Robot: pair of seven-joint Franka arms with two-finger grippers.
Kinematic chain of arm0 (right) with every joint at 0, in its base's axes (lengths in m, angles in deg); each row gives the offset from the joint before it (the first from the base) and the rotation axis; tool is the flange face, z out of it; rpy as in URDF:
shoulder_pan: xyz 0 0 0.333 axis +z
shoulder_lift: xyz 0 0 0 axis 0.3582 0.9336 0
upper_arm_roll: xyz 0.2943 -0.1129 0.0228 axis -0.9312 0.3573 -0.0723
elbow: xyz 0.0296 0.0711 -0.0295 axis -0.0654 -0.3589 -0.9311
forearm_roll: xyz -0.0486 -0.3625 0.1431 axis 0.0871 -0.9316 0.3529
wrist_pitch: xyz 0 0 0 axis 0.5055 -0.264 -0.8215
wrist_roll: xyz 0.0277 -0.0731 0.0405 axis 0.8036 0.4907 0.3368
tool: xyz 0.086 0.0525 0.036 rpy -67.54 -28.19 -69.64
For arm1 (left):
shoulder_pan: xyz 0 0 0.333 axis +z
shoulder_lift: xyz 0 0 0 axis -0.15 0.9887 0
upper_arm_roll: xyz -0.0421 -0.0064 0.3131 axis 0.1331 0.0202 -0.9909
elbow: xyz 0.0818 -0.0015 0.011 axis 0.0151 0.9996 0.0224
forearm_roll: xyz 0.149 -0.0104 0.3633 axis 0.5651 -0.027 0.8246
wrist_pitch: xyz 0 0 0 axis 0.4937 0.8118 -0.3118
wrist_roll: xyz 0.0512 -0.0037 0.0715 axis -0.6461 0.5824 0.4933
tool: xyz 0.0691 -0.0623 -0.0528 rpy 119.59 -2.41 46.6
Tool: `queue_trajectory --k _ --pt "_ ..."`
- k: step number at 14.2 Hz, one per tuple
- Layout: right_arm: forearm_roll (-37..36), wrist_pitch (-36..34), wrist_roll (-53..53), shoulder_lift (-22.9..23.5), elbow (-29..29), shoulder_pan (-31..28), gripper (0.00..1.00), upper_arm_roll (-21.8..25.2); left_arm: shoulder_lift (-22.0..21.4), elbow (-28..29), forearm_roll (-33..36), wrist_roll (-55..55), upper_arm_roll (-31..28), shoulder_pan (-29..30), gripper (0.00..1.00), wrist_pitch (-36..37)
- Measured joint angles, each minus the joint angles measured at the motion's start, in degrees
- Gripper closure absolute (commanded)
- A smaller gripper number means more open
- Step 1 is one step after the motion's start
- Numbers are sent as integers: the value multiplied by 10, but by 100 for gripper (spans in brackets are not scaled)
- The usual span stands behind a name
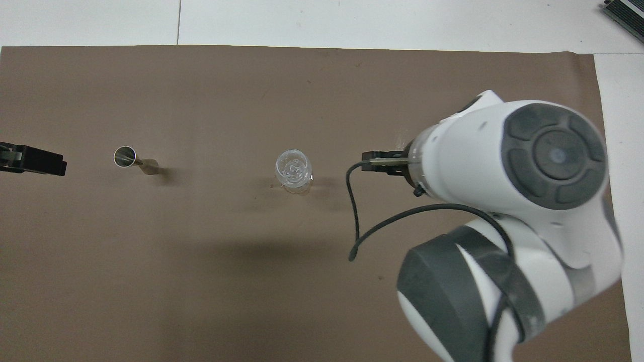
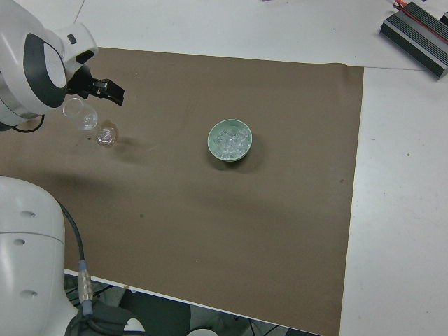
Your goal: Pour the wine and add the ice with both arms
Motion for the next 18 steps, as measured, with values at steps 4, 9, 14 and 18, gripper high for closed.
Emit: queue_trajectory --k 4,9,14,18 --pt "27 -67 -90 -56 -1 -83 0 5 0 0 0 0 0 0 0 0" --pt "46 -132 -138 -51 38 -130 0 13 0 0 0 0 0 0 0 0" --pt "45 -165 -140 -50 53 -131 0 32 0 0 0 0 0 0 0 0" --pt "45 -187 -140 -49 59 -130 0 43 0 0 0 0 0 0 0 0"
